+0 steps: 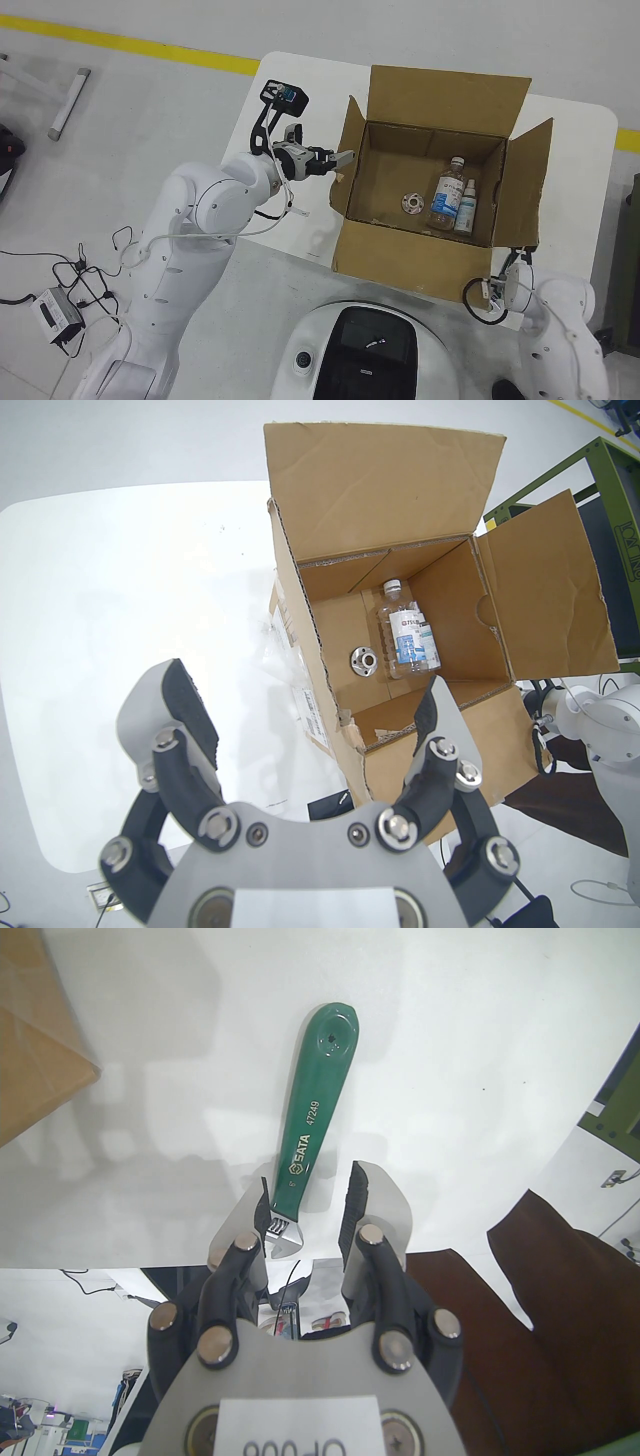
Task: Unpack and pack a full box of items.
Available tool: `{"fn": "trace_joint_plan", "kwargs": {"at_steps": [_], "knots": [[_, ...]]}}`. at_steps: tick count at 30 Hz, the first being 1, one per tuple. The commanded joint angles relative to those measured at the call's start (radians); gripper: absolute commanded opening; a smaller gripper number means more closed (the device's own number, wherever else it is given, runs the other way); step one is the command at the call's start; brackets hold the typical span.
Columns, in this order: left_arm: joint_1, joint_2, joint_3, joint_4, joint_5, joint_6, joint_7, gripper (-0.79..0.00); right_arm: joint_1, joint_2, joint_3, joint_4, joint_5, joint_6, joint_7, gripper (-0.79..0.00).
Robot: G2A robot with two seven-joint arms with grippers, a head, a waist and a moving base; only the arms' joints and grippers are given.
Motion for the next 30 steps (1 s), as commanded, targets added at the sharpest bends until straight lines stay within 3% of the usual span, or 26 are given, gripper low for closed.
{"fn": "trace_joint_plan", "kwargs": {"at_steps": [1, 13, 26, 30], "knots": [[0.000, 0.000, 0.000, 0.000, 0.000, 0.000, 0.000, 0.000, 0.003, -0.001, -0.002, 0.004, -0.002, 0.001, 0.000, -0.437], [0.000, 0.000, 0.000, 0.000, 0.000, 0.000, 0.000, 0.000, 0.012, -0.008, -0.005, 0.027, -0.012, -0.003, 0.000, -0.440], [0.000, 0.000, 0.000, 0.000, 0.000, 0.000, 0.000, 0.000, 0.015, -0.014, -0.005, 0.047, -0.023, -0.003, 0.000, -0.517], [0.000, 0.000, 0.000, 0.000, 0.000, 0.000, 0.000, 0.000, 0.020, -0.016, -0.006, 0.057, -0.027, -0.004, 0.000, -0.508]]}}
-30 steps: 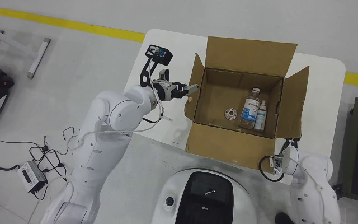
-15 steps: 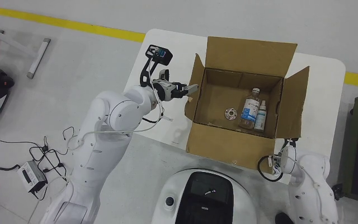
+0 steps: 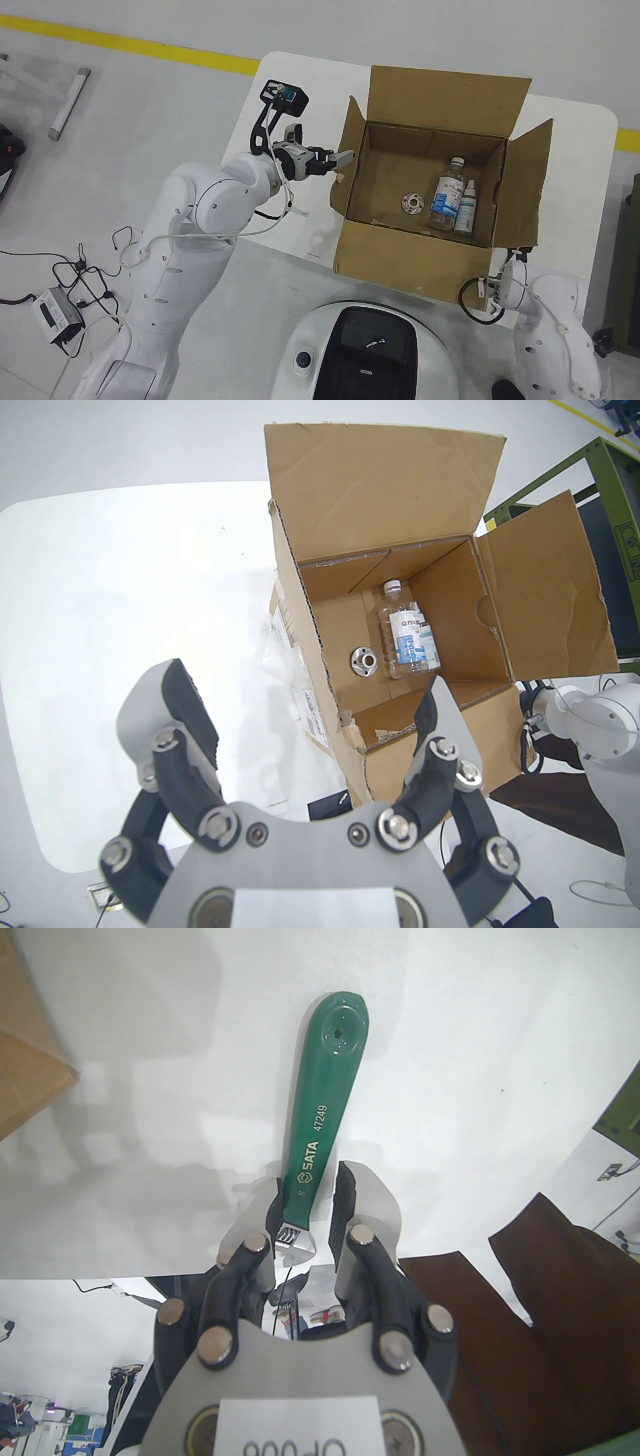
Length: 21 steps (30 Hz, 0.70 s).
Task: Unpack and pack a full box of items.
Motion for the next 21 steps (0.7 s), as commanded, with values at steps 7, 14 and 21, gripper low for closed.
{"fn": "trace_joint_plan", "kwargs": {"at_steps": [7, 14, 21], "knots": [[0.000, 0.000, 0.000, 0.000, 0.000, 0.000, 0.000, 0.000, 0.008, -0.004, 0.002, 0.009, -0.005, -0.004, 0.000, -0.785], [0.000, 0.000, 0.000, 0.000, 0.000, 0.000, 0.000, 0.000, -0.004, -0.003, 0.044, -0.067, 0.025, -0.029, 0.000, -0.785], [0.000, 0.000, 0.000, 0.000, 0.000, 0.000, 0.000, 0.000, -0.054, 0.004, 0.144, -0.223, 0.092, -0.084, 0.000, -0.785]]}}
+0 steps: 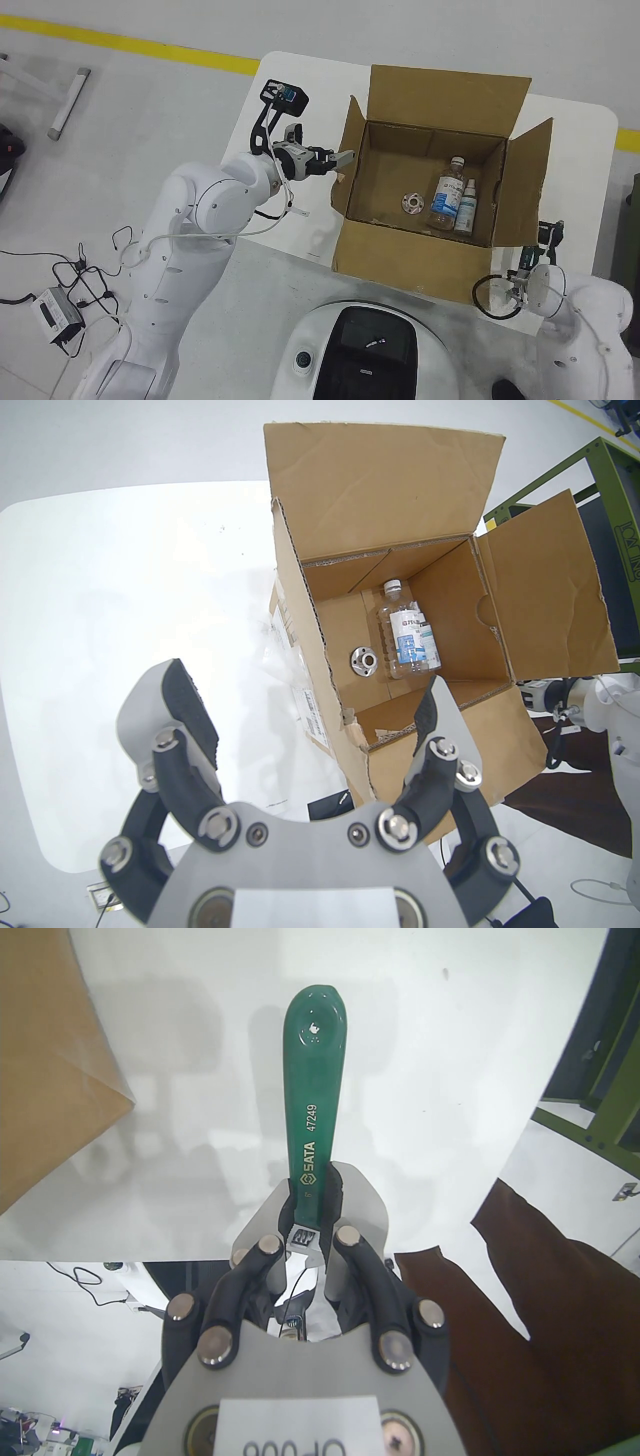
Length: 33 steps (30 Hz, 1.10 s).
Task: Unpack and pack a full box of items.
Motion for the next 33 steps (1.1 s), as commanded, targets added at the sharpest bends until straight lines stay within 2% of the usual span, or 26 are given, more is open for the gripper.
{"fn": "trace_joint_plan", "kwargs": {"at_steps": [1, 8, 13, 20, 29, 33], "knots": [[0.000, 0.000, 0.000, 0.000, 0.000, 0.000, 0.000, 0.000, -0.014, 0.003, 0.036, -0.063, 0.026, -0.022, 0.000, -0.785], [0.000, 0.000, 0.000, 0.000, 0.000, 0.000, 0.000, 0.000, -0.059, 0.017, 0.160, -0.257, 0.128, -0.065, 0.000, -0.785], [0.000, 0.000, 0.000, 0.000, 0.000, 0.000, 0.000, 0.000, -0.058, 0.033, 0.223, -0.335, 0.221, -0.073, 0.000, -0.785], [0.000, 0.000, 0.000, 0.000, 0.000, 0.000, 0.000, 0.000, 0.021, 0.074, 0.255, -0.335, 0.355, -0.116, 0.000, -0.785], [0.000, 0.000, 0.000, 0.000, 0.000, 0.000, 0.000, 0.000, 0.037, 0.138, 0.257, -0.335, 0.461, -0.113, 0.000, -0.785], [0.000, 0.000, 0.000, 0.000, 0.000, 0.000, 0.000, 0.000, 0.038, 0.143, 0.257, -0.335, 0.469, -0.114, 0.000, -0.785]]}}
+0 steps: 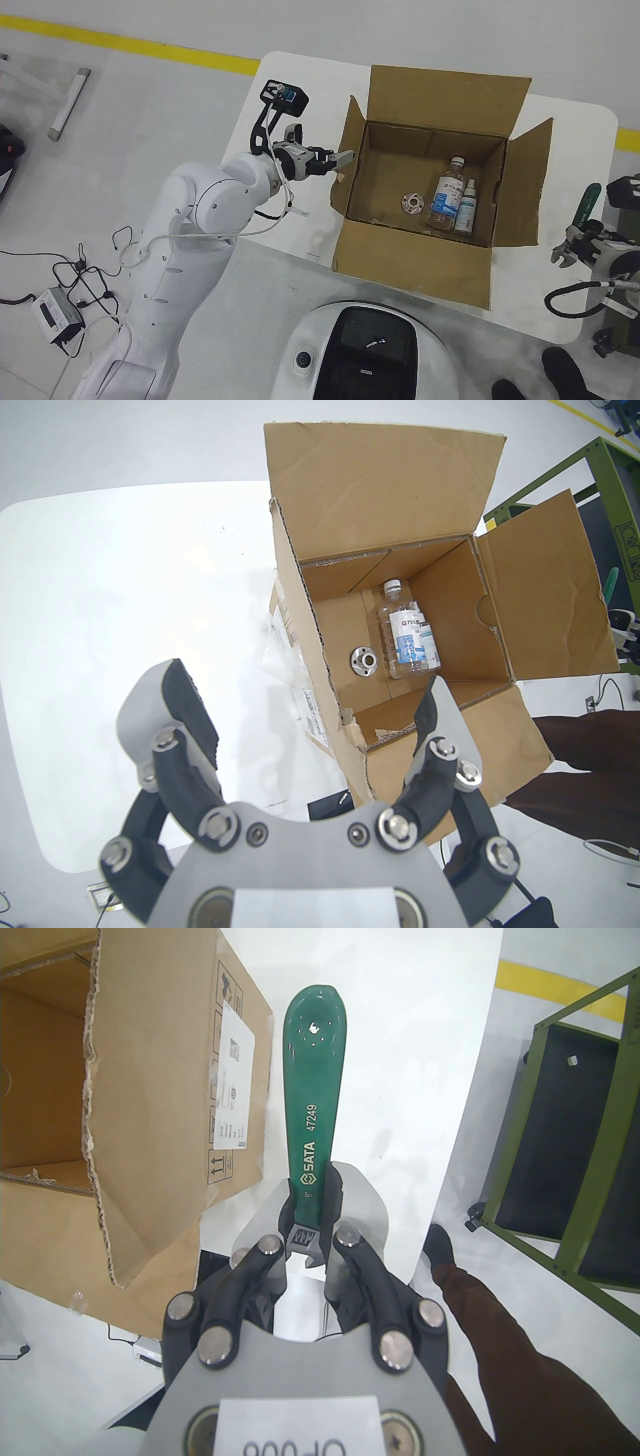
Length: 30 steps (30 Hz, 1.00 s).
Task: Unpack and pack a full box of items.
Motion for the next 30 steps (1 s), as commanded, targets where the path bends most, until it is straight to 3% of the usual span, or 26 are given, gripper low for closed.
{"fn": "trace_joint_plan", "kwargs": {"at_steps": [1, 9, 16, 23, 30], "knots": [[0.000, 0.000, 0.000, 0.000, 0.000, 0.000, 0.000, 0.000, 0.000, -0.001, 0.000, 0.000, -0.001, 0.000, 0.000, -0.785], [0.000, 0.000, 0.000, 0.000, 0.000, 0.000, 0.000, 0.000, 0.000, -0.001, 0.000, 0.000, -0.001, 0.000, 0.000, -0.785], [0.000, 0.000, 0.000, 0.000, 0.000, 0.000, 0.000, 0.000, -0.007, 0.007, 0.045, 0.000, 0.053, -0.040, -0.076, -0.785], [0.000, 0.000, 0.000, 0.000, 0.000, 0.000, 0.000, 0.000, 0.096, 0.026, 0.110, 0.000, 0.177, -0.091, -0.049, -0.785], [0.000, 0.000, 0.000, 0.000, 0.000, 0.000, 0.000, 0.000, 0.229, 0.057, 0.102, 0.000, 0.300, -0.127, 0.000, -0.785]]}}
